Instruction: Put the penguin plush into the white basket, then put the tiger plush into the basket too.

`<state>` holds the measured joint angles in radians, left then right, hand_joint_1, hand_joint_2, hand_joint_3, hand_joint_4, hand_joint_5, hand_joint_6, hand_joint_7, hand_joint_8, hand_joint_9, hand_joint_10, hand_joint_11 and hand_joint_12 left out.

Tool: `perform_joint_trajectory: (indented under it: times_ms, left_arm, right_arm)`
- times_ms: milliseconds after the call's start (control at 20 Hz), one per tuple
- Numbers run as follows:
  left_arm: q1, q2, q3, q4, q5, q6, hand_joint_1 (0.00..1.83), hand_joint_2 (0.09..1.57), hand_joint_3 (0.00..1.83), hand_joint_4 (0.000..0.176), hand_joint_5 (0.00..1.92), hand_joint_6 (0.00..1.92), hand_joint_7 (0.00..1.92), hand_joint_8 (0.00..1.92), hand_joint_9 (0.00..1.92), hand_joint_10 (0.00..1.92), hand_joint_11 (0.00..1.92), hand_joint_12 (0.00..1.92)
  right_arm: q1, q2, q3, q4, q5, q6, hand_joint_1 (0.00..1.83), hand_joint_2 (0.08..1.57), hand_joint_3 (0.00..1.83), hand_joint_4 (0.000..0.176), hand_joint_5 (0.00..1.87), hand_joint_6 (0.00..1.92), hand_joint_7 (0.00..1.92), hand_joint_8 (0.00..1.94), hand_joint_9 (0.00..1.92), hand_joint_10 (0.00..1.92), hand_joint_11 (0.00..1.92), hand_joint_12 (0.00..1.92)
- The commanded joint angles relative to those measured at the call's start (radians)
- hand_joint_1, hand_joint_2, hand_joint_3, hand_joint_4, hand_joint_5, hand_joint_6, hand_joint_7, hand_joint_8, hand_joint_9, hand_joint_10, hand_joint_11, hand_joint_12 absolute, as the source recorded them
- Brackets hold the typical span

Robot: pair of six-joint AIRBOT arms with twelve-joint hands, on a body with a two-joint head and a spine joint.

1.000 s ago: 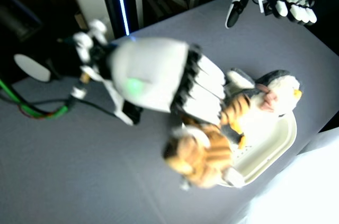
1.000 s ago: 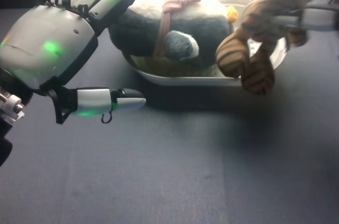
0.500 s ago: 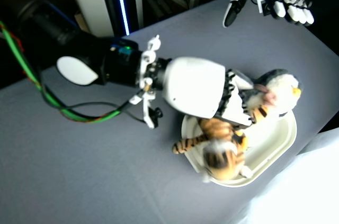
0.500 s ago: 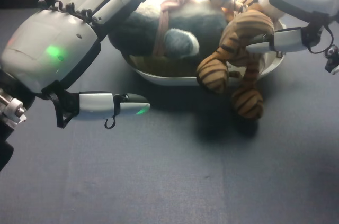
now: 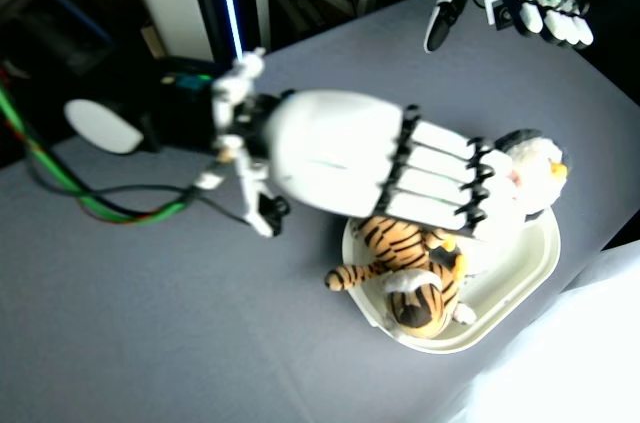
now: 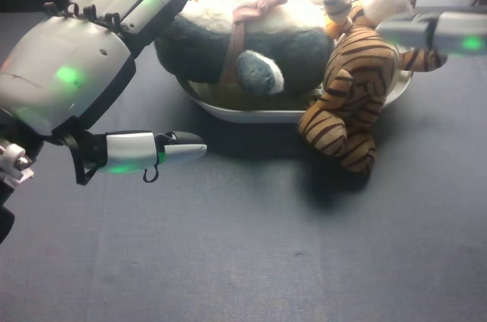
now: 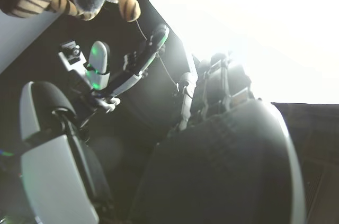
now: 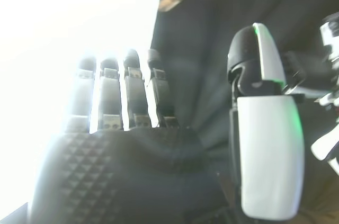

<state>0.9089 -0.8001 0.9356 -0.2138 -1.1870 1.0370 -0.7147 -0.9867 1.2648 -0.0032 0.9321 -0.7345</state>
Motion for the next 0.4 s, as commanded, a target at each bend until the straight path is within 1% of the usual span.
perform_joint_trajectory:
  times_ms: [0, 50, 100, 150, 200, 250, 300, 350]
  left_arm:
    - [-0.009, 0.003, -0.005, 0.017, -0.149, -0.008, 0.83, 0.82, 0.01, 0.057, 0.0, 0.0, 0.0, 0.0, 0.0, 0.0, 0.0, 0.0]
    - [-0.005, 0.005, -0.006, 0.016, -0.166, -0.016, 0.82, 0.82, 0.01, 0.08, 0.0, 0.0, 0.0, 0.0, 0.0, 0.0, 0.0, 0.0]
    - [0.002, 0.006, -0.007, 0.015, -0.19, -0.028, 0.82, 0.82, 0.01, 0.107, 0.0, 0.0, 0.0, 0.0, 0.0, 0.0, 0.0, 0.0]
    - [0.011, 0.007, -0.008, 0.013, -0.222, -0.045, 0.82, 0.82, 0.01, 0.107, 0.0, 0.0, 0.0, 0.0, 0.0, 0.0, 0.0, 0.0]
    - [0.023, 0.007, -0.009, 0.011, -0.249, -0.062, 0.78, 0.81, 0.0, 0.096, 0.0, 0.0, 0.0, 0.0, 0.0, 0.0, 0.0, 0.0]
    - [0.035, 0.007, -0.008, 0.01, -0.263, -0.09, 0.76, 0.81, 0.0, 0.097, 0.0, 0.0, 0.0, 0.0, 0.0, 0.0, 0.0, 0.0]
    - [0.048, 0.009, -0.007, 0.01, -0.27, -0.115, 0.76, 0.81, 0.0, 0.097, 0.0, 0.0, 0.0, 0.0, 0.0, 0.0, 0.0, 0.0]
    - [0.061, 0.008, -0.004, 0.01, -0.284, -0.143, 0.68, 0.83, 0.01, 0.121, 0.0, 0.0, 0.0, 0.0, 0.0, 0.0, 0.0, 0.0]
  right_arm:
    - [0.003, 0.004, -0.011, 0.015, 0.193, 0.005, 0.75, 1.11, 0.0, 0.075, 0.15, 0.0, 0.08, 0.0, 0.0, 0.0, 0.0, 0.0]
    - [-0.019, 0.022, -0.035, 0.029, 0.251, 0.005, 0.73, 1.08, 0.0, 0.105, 0.16, 0.0, 0.08, 0.0, 0.0, 0.0, 0.0, 0.0]
    - [-0.048, 0.047, -0.064, 0.047, 0.318, 0.005, 0.77, 1.05, 0.0, 0.141, 0.19, 0.01, 0.09, 0.0, 0.0, 0.0, 0.0, 0.0]
    - [-0.087, 0.069, -0.094, 0.072, 0.393, 0.005, 0.77, 1.05, 0.0, 0.141, 0.19, 0.01, 0.09, 0.0, 0.0, 0.0, 0.0, 0.0]
    - [-0.13, 0.084, -0.118, 0.094, 0.459, 0.009, 0.76, 1.05, 0.0, 0.085, 0.2, 0.0, 0.15, 0.01, 0.08, 0.01, 0.05, 0.02]
    - [-0.178, 0.09, -0.138, 0.115, 0.528, 0.019, 0.73, 1.04, 0.0, 0.094, 0.2, 0.0, 0.17, 0.01, 0.09, 0.01, 0.06, 0.03]
    - [-0.218, 0.09, -0.15, 0.137, 0.585, 0.031, 0.73, 1.04, 0.0, 0.094, 0.2, 0.0, 0.17, 0.01, 0.09, 0.01, 0.06, 0.03]
    - [-0.251, 0.09, -0.159, 0.16, 0.637, 0.045, 0.78, 1.0, 0.0, 0.101, 0.15, 0.0, 0.15, 0.0, 0.11, 0.01, 0.1, 0.05]
